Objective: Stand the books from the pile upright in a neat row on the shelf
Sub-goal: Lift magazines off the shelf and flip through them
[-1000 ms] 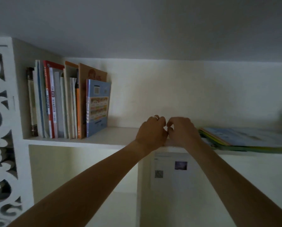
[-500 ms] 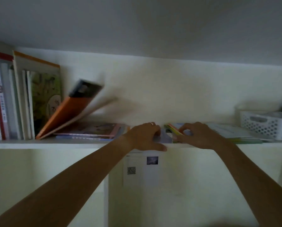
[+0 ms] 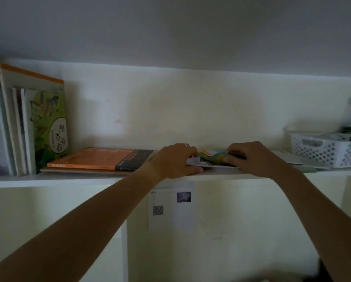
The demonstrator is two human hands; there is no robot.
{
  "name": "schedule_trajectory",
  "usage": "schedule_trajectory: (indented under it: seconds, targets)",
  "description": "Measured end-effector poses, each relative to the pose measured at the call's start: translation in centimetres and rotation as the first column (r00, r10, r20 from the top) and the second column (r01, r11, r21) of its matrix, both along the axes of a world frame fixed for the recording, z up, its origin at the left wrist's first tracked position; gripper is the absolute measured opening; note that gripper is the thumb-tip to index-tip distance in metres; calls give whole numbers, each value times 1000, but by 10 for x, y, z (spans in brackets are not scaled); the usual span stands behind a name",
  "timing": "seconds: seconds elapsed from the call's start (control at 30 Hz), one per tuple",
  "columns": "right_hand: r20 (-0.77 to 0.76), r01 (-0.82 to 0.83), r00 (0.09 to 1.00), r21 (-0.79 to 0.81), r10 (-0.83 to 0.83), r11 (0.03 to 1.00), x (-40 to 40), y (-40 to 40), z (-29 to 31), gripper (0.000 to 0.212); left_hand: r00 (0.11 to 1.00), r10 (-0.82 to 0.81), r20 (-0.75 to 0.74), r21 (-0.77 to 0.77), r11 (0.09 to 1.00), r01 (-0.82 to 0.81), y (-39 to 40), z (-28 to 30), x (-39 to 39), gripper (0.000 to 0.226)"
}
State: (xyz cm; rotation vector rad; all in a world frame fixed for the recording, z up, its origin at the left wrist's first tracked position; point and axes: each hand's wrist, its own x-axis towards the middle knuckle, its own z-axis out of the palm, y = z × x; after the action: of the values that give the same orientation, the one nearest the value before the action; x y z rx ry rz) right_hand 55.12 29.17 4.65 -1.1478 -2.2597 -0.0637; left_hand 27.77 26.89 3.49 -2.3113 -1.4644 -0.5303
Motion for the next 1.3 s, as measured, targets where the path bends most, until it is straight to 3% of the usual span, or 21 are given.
schedule_trajectory:
  seconds: [0.17, 0.37, 0.43, 0.5, 0.57, 0.63, 0.7, 0.77, 0.87, 0.97, 1.03, 1.13, 1.3]
  targets:
    - [75, 52, 995, 252, -73, 966, -18, 7, -18, 21, 993, -110, 32, 186, 977, 102, 1, -8, 16, 79]
    - [50, 65, 995, 314, -85, 947, -56, -8, -17, 26, 991, -132, 11, 338, 933, 121, 4, -14, 27, 95]
    - [63, 1, 998, 272, -19, 962, -77, -16, -15, 27, 991, -130, 0, 399, 909, 119, 6, -16, 24, 97]
    - [-5, -139, 990, 131, 141, 982, -90, -24, -14, 24, 996, -77, 44, 404, 913, 52, 4, -17, 17, 91]
    - [-125, -266, 957, -17, 262, 964, -90, -28, -11, 15, 997, -53, 62, 456, 890, 19, 2, -19, 8, 82]
    - [-135, -301, 947, -69, 290, 951, -82, -27, -8, 22, 998, -21, 64, 468, 884, -11, -1, -18, 3, 63]
    - [-17, -239, 971, -75, 238, 968, -69, -23, -6, 32, 997, 29, 65, 422, 905, -54, -2, -15, 3, 40]
    - [67, -101, 993, 5, 100, 995, -51, -13, -6, 43, 996, 75, 41, 425, 901, -85, 0, -12, 3, 38]
    - [48, 114, 991, 141, -122, 983, -21, -1, -11, 48, 994, 103, 28, 448, 888, -105, 0, -8, 3, 42]
    - [33, 109, 993, 117, -114, 987, -17, 3, -22, 34, 998, 63, -14, 496, 867, -48, 3, -8, 6, 42]
    - [104, 135, 981, 224, -162, 965, -26, 5, -28, 28, 999, 51, -12, 506, 862, -39, 2, -10, 9, 37]
    - [92, 189, 967, 375, -239, 907, -36, 8, -31, 26, 997, 36, 66, 529, 846, -65, 2, -11, 11, 33]
    - [72, 132, 984, 311, -162, 941, -43, 12, -30, 54, 992, 20, 122, 511, 856, -79, -3, -10, 9, 37]
